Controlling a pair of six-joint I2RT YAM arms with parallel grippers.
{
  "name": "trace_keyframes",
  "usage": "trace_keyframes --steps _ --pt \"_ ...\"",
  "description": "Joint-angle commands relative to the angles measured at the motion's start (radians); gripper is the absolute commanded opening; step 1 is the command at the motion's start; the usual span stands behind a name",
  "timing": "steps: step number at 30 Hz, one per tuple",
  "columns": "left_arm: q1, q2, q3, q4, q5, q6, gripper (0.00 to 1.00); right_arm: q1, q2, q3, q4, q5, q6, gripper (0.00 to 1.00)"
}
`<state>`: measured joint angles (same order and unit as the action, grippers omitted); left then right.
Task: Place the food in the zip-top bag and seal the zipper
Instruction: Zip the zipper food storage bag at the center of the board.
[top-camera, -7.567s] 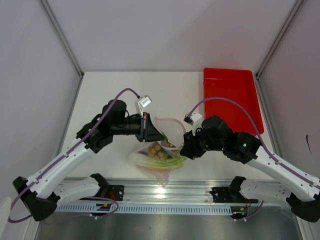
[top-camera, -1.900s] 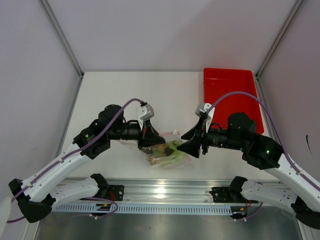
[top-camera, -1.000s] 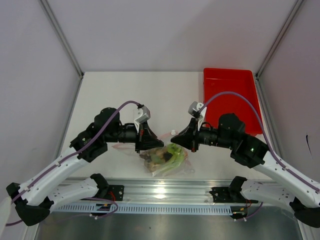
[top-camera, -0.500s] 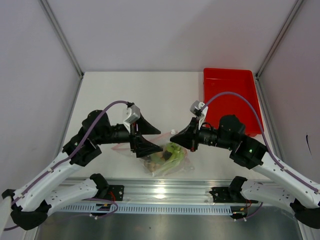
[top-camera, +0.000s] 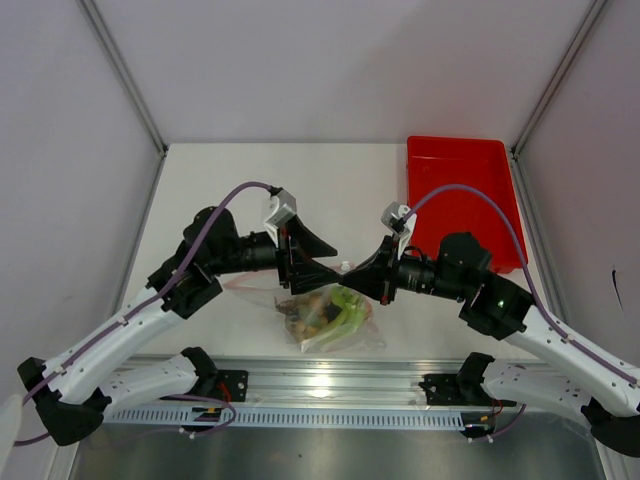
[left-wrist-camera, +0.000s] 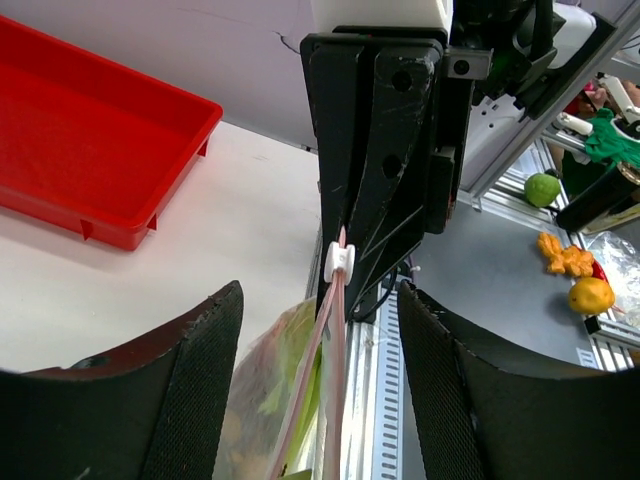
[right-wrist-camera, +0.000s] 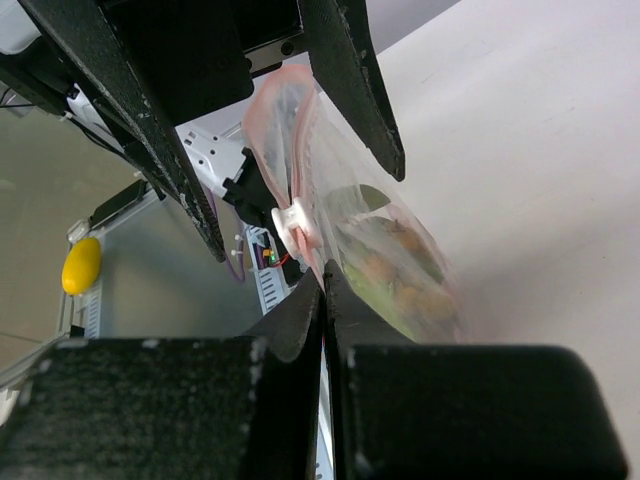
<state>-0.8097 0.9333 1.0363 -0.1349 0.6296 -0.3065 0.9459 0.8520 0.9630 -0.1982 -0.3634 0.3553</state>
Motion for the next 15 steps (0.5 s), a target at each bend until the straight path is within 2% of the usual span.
trace_keyframes --steps 1,4,7,15 --pt "-0.008 0.009 0.047 0.081 0.007 -0.029 0.65 0.007 -0.022 0.006 0.063 0.006 0.01 0.0" --pt "-0.008 0.021 0.053 0.087 0.016 -0.031 0.6 0.007 -0.019 0.008 0.065 0.003 0.01 0.0" --pt "-0.009 0.035 0.054 0.101 0.031 -0.034 0.5 0.008 -0.019 0.006 0.068 0.004 0.016 0.0" --pt "-0.014 0.058 0.053 0.116 0.044 -0.029 0.41 0.007 -0.019 0.01 0.071 -0.002 0.02 0.0"
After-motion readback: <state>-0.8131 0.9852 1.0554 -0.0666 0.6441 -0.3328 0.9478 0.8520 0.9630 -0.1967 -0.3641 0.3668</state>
